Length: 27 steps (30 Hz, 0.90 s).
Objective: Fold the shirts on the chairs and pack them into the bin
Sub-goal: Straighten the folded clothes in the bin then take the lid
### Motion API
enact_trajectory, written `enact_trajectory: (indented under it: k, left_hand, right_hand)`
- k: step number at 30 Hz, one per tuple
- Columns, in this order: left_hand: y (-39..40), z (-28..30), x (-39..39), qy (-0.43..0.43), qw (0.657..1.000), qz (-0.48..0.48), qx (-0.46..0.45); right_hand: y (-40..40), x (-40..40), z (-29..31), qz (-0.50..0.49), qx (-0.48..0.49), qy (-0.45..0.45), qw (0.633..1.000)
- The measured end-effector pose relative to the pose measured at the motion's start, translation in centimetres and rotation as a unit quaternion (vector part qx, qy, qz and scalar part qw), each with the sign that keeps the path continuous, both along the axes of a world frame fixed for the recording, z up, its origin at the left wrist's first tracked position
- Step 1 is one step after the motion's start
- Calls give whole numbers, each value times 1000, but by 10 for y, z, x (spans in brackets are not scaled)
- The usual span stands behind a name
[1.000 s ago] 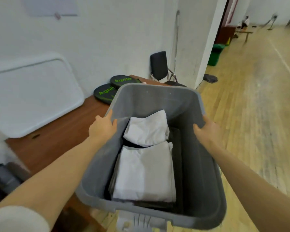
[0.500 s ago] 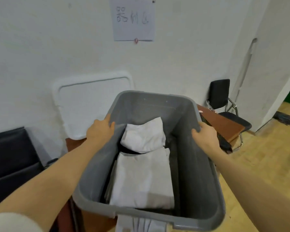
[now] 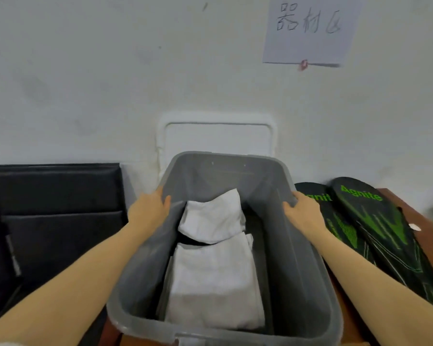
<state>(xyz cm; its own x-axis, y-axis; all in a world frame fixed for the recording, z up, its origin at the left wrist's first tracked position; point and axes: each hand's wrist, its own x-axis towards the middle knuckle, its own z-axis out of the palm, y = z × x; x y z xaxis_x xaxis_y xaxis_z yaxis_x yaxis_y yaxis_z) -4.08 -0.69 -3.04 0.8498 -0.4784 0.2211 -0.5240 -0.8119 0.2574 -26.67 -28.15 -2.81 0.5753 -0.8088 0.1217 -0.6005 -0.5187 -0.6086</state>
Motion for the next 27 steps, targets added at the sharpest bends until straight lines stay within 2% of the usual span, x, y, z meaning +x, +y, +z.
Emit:
enact_trajectory:
  k: [8,17,18,21,27]
  left_hand:
    - [-3,-10,-4,14,995,92,41]
    - [-24,-7,-3,30,993,112,39]
    - [-25,-5,-4,24,992,117,51]
    - [-31,5,-2,-34,989,107,91]
    - [-73,41,30,-96,995,10,36]
  right_hand:
    - [-29,45,-9,102,-9,79,992]
    - [-53,61,-7,122,-35,112,986]
    - [-52,62,-6,112,-53,126,984]
    - [-47,69,0,94,-193,183,959]
    - [-38,133,42,200,-198,57,958]
